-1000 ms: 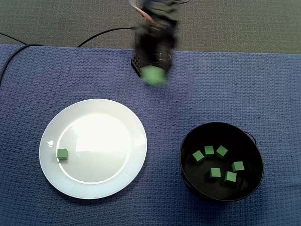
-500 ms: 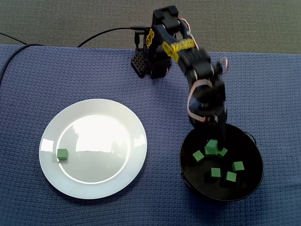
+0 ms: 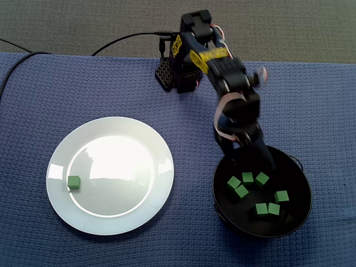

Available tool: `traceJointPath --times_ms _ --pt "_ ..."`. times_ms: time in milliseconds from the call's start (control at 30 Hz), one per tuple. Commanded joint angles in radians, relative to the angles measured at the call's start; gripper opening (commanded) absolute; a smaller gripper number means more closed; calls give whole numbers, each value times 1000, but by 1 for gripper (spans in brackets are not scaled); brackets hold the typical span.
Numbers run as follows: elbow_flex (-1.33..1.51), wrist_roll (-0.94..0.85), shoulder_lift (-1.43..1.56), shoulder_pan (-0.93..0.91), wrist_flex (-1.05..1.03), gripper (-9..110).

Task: Pick up the items on the white plate and put them in the black container.

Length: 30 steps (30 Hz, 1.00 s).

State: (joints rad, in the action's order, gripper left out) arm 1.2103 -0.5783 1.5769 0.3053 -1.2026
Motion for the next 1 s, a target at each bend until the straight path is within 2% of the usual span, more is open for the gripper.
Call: traceJointPath --times_ms 0,67,267,433,633,867,967 --pt "-239 -193 169 -206 -95 36" --pt "-311 -193 201 -351 -92 36" --pt "-431 43 127 -775 -87 33" --pt "-492 118 -110 -976 -80 34" --pt "-767 259 -503 -1012 -402 39" --pt "-769 268 -773 -954 -370 37" --pt "-897 276 -911 -939 -388 37"
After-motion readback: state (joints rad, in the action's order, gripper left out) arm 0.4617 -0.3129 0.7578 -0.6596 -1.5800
